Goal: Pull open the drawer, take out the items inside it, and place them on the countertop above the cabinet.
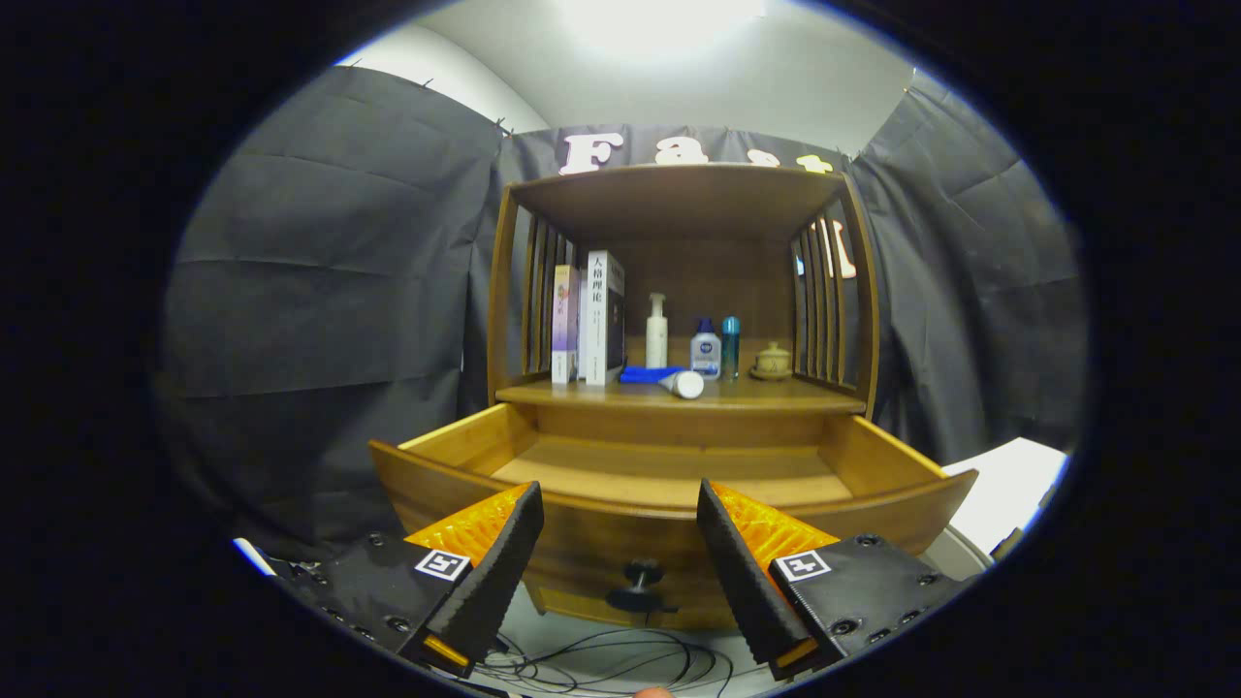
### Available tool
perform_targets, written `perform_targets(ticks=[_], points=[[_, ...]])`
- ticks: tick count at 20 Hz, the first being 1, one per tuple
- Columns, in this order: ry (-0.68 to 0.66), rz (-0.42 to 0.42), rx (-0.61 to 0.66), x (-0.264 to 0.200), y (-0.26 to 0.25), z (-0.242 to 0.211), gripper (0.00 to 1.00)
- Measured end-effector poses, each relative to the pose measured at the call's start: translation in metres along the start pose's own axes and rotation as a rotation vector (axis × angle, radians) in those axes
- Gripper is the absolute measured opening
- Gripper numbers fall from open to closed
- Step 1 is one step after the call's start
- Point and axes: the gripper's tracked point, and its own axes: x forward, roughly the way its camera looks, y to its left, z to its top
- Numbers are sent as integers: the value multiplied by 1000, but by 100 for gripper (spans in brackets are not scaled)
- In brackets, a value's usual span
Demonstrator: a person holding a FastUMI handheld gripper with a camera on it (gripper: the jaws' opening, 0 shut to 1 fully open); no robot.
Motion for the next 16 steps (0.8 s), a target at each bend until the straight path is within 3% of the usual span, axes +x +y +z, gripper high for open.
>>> perform_targets(ticks=[9,16], points=[[82,-83,-19,22,-16,-57,99],[86,-136,-22,29,-22,-64,97]])
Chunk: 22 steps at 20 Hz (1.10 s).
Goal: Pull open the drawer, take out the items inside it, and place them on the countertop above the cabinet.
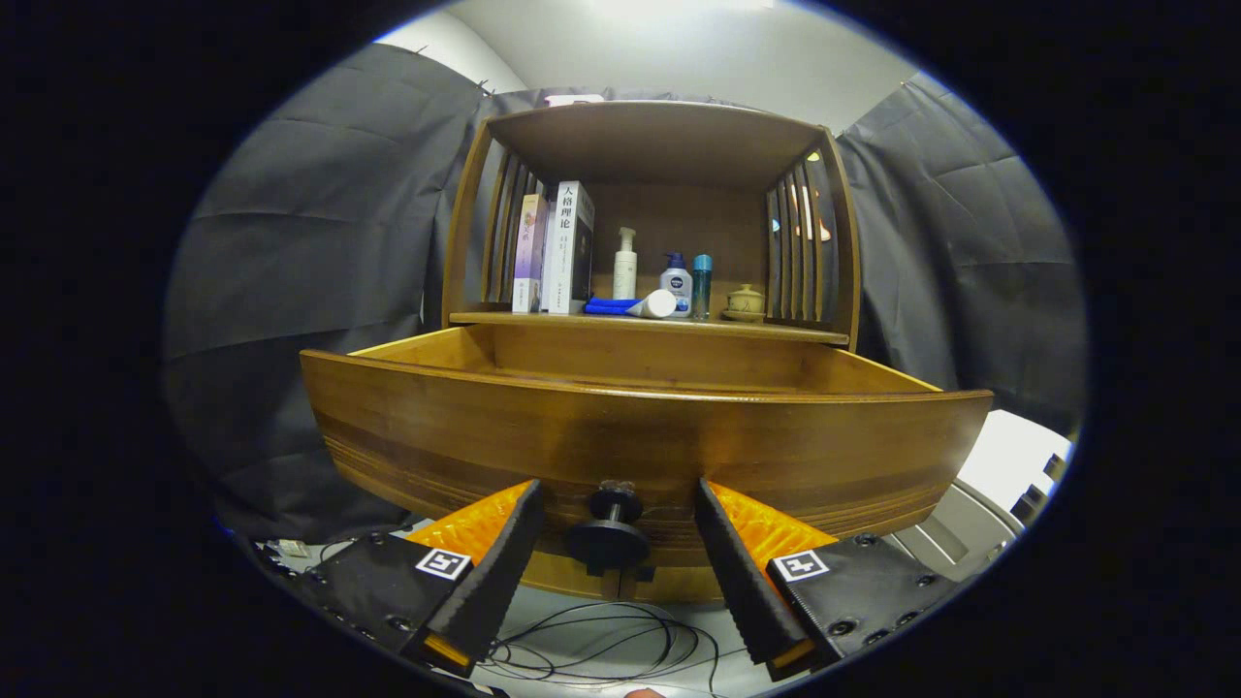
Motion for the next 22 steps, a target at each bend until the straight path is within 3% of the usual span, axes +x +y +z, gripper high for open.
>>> perform_targets(ticks=[7,22], points=[[0,-59,18,10,-3,3,100],[-27,-48,72,44,10,15,98]])
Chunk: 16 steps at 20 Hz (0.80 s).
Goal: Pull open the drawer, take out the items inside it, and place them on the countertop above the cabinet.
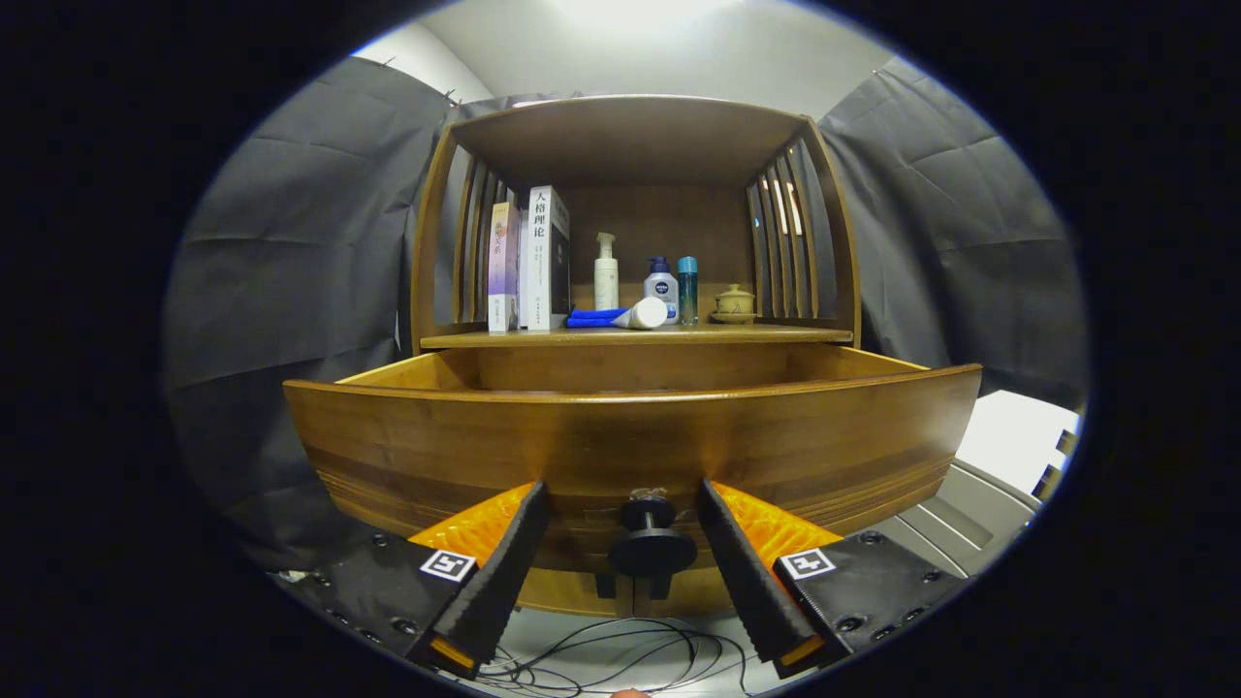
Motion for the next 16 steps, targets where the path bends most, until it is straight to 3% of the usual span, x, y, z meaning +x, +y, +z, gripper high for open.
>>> perform_targets(ticks=[16], points=[[2,-29,-19,95,-1,22,98]])
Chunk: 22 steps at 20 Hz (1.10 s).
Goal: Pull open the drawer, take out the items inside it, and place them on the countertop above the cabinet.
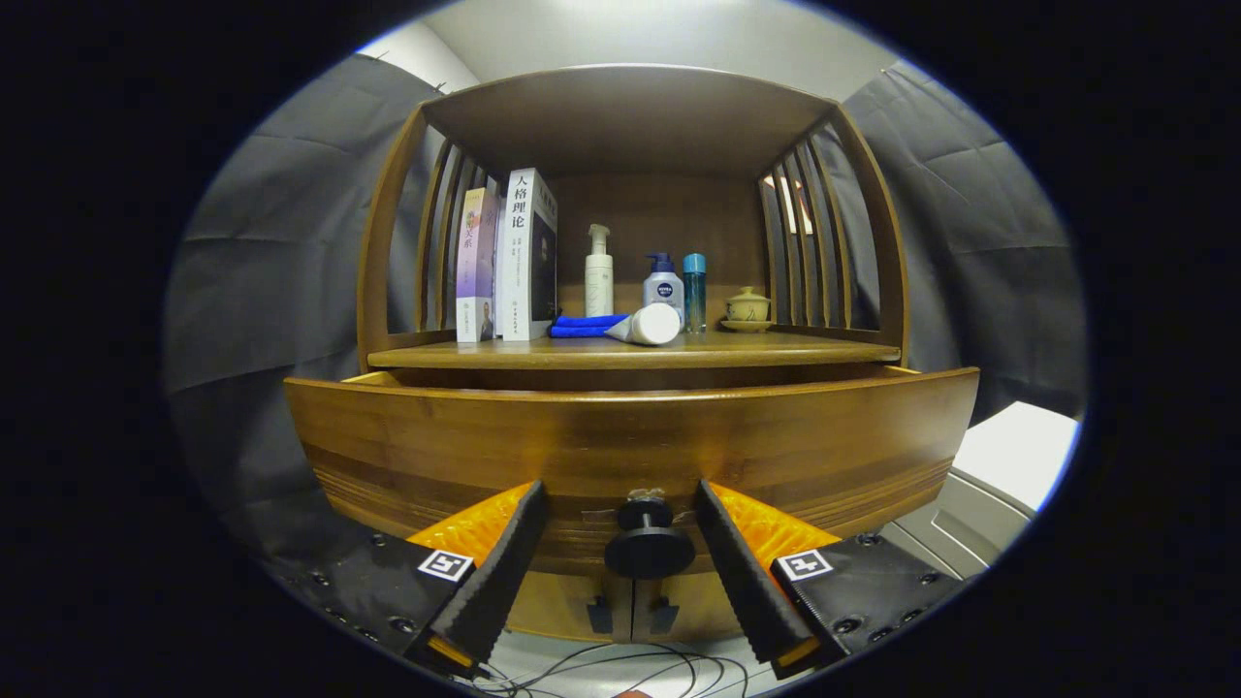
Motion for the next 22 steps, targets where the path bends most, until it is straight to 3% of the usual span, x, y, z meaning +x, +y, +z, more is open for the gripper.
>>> perform_targets(ticks=[15,22], points=[[-15,-9,-17,78,1,11,98],[-8,-8,2,77,3,11,98]])
